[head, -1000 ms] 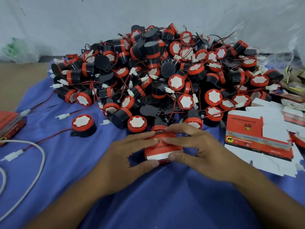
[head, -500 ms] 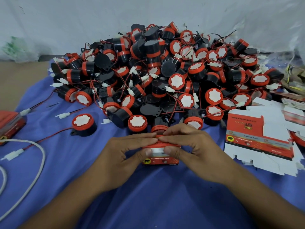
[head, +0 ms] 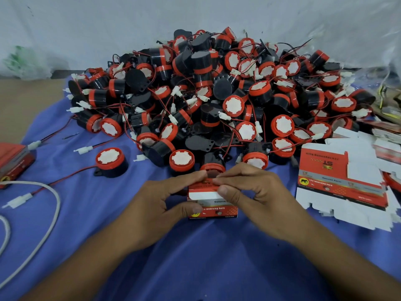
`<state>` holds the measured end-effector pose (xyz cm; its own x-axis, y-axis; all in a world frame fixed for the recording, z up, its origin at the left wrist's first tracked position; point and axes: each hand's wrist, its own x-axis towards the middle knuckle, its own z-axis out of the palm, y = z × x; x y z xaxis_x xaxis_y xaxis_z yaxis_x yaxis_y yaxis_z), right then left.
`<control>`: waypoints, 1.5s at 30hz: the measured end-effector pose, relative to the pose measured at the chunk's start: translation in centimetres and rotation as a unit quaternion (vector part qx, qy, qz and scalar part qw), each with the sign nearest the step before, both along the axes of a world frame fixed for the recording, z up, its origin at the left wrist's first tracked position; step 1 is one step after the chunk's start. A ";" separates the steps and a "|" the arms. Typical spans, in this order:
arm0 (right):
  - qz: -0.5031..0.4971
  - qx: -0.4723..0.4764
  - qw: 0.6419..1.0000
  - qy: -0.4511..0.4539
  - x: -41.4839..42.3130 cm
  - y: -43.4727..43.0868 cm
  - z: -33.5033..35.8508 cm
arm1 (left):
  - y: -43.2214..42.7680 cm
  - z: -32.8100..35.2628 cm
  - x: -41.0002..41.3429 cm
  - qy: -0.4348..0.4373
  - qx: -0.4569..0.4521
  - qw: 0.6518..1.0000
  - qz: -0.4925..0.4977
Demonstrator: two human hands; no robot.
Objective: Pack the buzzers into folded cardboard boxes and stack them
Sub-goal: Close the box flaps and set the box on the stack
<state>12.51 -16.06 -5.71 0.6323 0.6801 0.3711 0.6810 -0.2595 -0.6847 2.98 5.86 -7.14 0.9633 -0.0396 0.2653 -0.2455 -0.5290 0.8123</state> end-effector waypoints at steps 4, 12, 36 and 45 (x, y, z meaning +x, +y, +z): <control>-0.011 0.015 1.000 -0.016 -0.3 0.2 -0.3 | 0.0 0.1 -0.1 -0.003 0.002 1.000 0.002; 0.009 0.006 0.998 -0.061 -0.8 -0.2 -1.0 | -0.3 0.1 -0.4 -0.033 0.035 0.999 -0.007; 0.031 -0.028 0.992 -0.121 -1.1 -0.5 -1.0 | 0.1 0.2 -0.3 -0.139 0.124 0.982 -0.042; 0.019 -0.001 0.994 -0.107 -1.1 -0.5 -1.4 | 0.0 0.0 -0.6 -0.095 0.103 0.989 -0.049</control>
<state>11.38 -16.54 -7.09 0.5130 0.7029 0.4927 0.8201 -0.2319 -0.5231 2.37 5.88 -7.16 0.8853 -0.2033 0.4182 -0.4425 -0.6446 0.6235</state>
